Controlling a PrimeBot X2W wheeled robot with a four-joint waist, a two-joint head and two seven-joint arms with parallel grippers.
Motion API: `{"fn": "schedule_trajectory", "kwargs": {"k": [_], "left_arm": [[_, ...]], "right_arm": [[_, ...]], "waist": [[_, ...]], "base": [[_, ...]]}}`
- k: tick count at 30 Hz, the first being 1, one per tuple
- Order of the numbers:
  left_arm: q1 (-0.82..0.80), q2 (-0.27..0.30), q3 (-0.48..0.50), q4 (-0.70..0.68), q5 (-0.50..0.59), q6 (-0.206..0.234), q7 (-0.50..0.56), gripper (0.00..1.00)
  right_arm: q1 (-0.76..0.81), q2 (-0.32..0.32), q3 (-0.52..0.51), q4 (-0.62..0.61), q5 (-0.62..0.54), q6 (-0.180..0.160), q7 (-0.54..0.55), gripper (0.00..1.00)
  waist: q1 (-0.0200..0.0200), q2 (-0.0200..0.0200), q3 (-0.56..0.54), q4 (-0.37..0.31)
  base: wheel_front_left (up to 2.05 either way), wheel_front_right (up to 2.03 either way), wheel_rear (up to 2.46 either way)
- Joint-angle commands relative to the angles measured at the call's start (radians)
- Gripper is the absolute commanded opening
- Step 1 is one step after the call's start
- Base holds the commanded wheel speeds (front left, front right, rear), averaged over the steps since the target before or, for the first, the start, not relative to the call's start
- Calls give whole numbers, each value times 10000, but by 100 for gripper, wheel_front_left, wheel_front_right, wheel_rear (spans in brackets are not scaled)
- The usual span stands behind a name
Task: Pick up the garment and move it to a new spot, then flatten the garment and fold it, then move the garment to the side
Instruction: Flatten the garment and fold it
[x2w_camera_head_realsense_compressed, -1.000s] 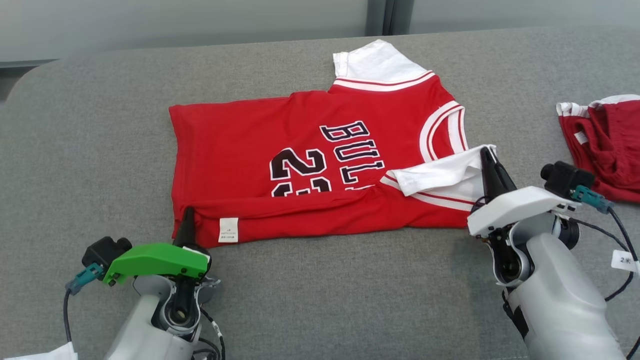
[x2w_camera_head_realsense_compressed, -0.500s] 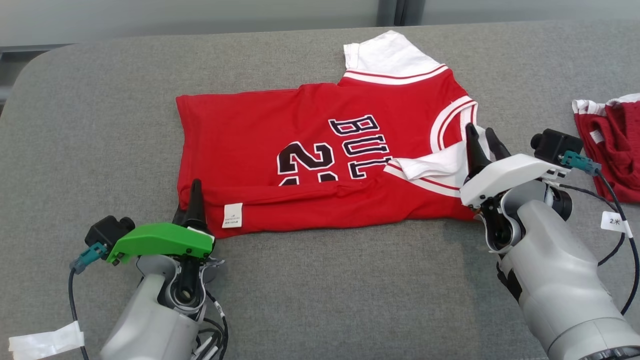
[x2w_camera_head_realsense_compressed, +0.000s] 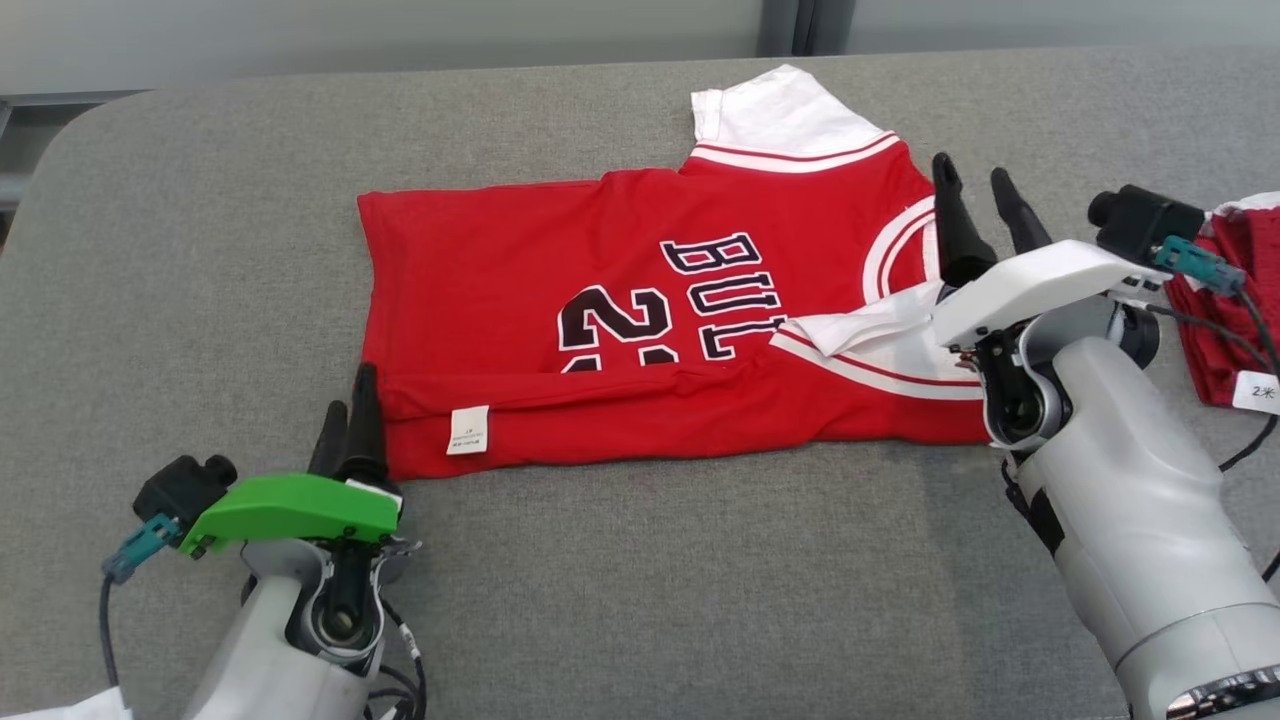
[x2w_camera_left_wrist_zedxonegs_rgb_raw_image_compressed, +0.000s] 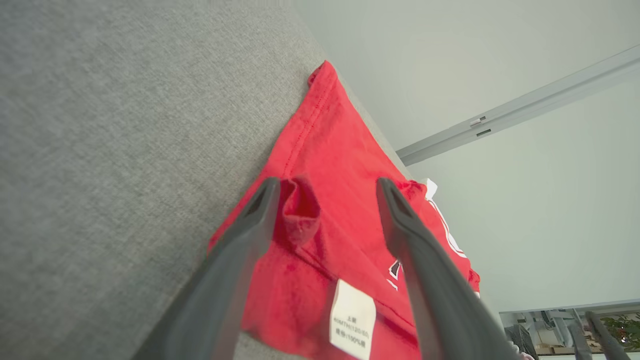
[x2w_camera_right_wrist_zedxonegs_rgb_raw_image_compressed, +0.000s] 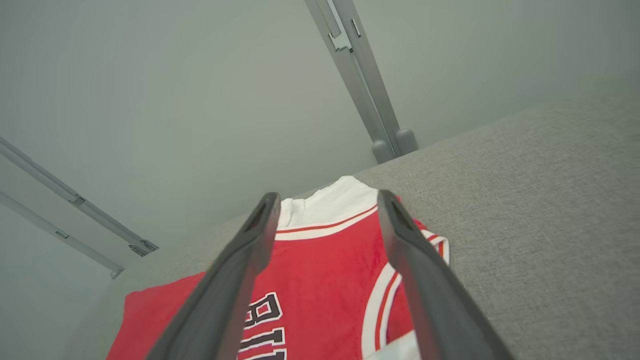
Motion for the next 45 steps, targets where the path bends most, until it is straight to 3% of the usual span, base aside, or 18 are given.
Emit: {"fn": "schedule_trajectory", "kwargs": {"k": [1, 5, 14, 27, 34, 35, 37, 38, 39, 45], "left_arm": [[266, 154, 124, -177, 97, -41, -68, 100], [1151, 469, 555, -980, 574, 140, -78, 100], [2271, 275, 217, -1644, 634, 836, 366, 100], [1577, 58, 464, -69, 418, 1158, 469, 100], [1070, 32, 657, 980, 333, 883, 345, 100], [1001, 12, 683, 1087, 353, 812, 300, 89], [891, -15, 751, 1219, 462, 686, 179, 14], [891, -15, 751, 1219, 462, 686, 179, 14], [831, -21, 790, 1267, 539, 614, 119, 0], [638, -78, 1110, 1008, 1040, 201, -86, 0]], "right_arm": [[216, -105, -77, -238, -147, 2, -40, 100], [904, -289, -630, -1379, -782, 2, -39, 100], [2727, -2, -1831, -3302, -1784, 2, -36, 100], [4719, 532, -2332, -5034, -2487, 2, -37, 100], [5120, 598, -2220, -5386, -2486, 2, -38, 100], [5158, 603, -2213, -5412, -2484, 2, -38, 100], [5254, 612, -2217, -5419, -2476, 1, -38, 100], [5254, 612, -2217, -5419, -2476, 1, -38, 100], [5284, 612, -2219, -5403, -2479, 2, -38, 100], [5432, 630, -2159, -4911, -2332, 2, 138, 100]], "waist": [[0, 0, -44, -18], [0, 0, -254, -54], [0, 0, -684, -191], [0, 0, -580, -1063], [0, 0, -418, -1406], [0, 0, -400, -1428], [0, 0, -381, -1442], [0, 0, -381, -1442], [0, 0, -375, -1436], [0, 0, -375, -1252]], "base": [[0, 0, 0], [0, 0, 0], [0, 0, 0], [0, 0, 0], [0, 0, 0], [0, 0, 0], [0, 0, 0], [0, 0, 0], [0, 0, 0], [0, 0, 0]]}}
